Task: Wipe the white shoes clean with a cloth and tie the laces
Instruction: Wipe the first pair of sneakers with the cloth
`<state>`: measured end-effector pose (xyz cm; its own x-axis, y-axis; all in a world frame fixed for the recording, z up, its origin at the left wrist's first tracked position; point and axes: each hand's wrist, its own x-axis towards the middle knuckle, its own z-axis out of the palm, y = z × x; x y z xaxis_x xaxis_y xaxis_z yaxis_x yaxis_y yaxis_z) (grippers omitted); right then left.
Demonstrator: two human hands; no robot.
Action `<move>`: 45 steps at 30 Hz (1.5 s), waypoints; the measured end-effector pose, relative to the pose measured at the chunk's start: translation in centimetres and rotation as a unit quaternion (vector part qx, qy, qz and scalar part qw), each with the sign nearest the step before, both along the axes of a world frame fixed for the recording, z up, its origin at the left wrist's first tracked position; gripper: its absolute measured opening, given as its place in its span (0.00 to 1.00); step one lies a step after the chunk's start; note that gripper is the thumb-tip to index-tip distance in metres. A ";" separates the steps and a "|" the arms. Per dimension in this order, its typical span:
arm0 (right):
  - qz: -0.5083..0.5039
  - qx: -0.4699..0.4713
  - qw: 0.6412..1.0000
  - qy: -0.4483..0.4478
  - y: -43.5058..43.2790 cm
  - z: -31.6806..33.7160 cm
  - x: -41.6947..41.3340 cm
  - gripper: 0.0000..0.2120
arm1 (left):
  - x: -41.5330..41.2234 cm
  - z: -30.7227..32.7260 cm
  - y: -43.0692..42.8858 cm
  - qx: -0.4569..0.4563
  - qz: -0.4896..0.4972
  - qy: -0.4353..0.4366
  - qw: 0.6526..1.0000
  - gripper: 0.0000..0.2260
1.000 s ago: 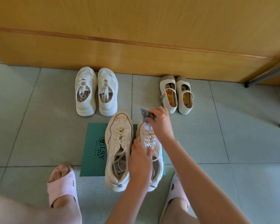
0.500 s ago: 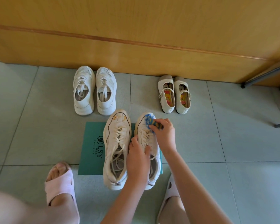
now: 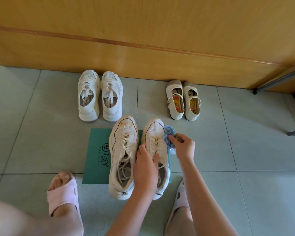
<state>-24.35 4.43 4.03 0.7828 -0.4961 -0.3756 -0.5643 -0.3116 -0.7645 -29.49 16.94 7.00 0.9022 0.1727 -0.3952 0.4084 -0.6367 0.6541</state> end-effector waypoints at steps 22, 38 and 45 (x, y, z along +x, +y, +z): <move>0.476 -0.257 0.841 0.000 5.7 2.0 6.0 0.10 | 0.0 -0.7 -0.2 0.001 0.027 -0.023 0.999 0.25; 0.227 -0.214 0.950 -0.015 3.1 0.2 8.5 0.09 | 0.1 -0.4 -0.1 0.001 0.007 -0.001 1.000 0.24; 0.102 -0.104 0.989 -0.024 1.2 0.0 4.7 0.18 | 0.1 -0.5 -0.1 -0.021 0.016 0.004 1.000 0.21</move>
